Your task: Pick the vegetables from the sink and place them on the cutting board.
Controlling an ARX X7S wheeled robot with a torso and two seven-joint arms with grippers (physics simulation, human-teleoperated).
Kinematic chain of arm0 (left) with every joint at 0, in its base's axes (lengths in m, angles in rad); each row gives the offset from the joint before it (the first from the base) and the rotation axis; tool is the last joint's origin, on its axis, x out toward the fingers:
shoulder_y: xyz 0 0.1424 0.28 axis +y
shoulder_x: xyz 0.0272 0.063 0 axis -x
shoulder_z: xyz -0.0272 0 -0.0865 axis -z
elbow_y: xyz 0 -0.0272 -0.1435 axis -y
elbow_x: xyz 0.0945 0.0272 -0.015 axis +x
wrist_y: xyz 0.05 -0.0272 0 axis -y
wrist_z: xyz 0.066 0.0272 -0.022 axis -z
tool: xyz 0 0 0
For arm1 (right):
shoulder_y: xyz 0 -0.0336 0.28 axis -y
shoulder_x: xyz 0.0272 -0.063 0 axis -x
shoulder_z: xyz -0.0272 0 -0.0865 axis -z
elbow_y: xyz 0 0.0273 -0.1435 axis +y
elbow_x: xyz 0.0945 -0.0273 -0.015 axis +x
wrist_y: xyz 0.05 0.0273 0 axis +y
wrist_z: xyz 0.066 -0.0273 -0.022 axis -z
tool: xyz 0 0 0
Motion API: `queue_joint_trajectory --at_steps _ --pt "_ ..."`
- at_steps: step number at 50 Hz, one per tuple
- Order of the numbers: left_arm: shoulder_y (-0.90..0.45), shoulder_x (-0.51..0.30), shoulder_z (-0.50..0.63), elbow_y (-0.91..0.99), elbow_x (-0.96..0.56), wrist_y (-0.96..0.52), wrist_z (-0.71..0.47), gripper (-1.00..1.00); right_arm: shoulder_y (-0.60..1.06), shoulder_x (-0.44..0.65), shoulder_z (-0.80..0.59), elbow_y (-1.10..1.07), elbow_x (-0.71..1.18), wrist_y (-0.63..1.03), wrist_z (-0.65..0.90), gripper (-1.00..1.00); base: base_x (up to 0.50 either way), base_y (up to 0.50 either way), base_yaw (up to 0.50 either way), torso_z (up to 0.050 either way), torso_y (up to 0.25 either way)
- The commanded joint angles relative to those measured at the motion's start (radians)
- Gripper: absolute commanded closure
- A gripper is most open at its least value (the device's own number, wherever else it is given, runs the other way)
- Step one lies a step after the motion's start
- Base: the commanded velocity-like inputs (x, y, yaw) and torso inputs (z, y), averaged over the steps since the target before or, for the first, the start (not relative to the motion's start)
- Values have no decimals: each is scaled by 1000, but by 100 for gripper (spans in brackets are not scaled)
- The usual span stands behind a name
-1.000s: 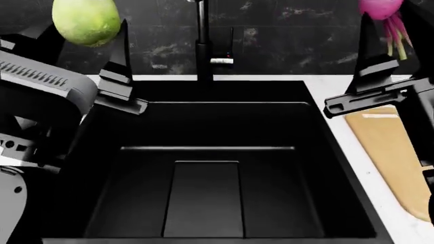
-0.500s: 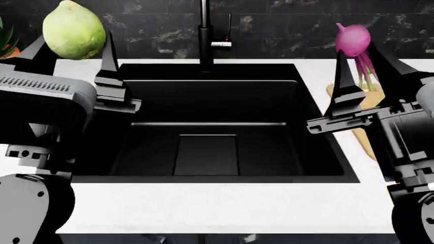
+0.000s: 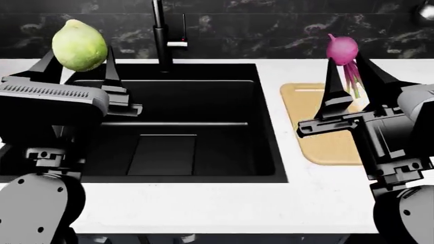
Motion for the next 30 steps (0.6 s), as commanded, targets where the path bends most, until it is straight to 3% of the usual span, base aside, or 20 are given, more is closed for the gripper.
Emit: queue_joint_trajectory --at_steps 1,23,30 --pt "7 -9 35 -28 12 22 -4 100 -1 -10 -1 3 -16 -10 3 100 0 -500 0 0 0" --pt "8 -18 64 -22 26 3 -12 100 0 -6 15 -11 2 -2 23 100 2 -500 0 0 0" --pt "6 -21 57 -12 20 -4 -15 100 4 -3 0 -11 -10 2 24 100 198 -500 0 0 0"
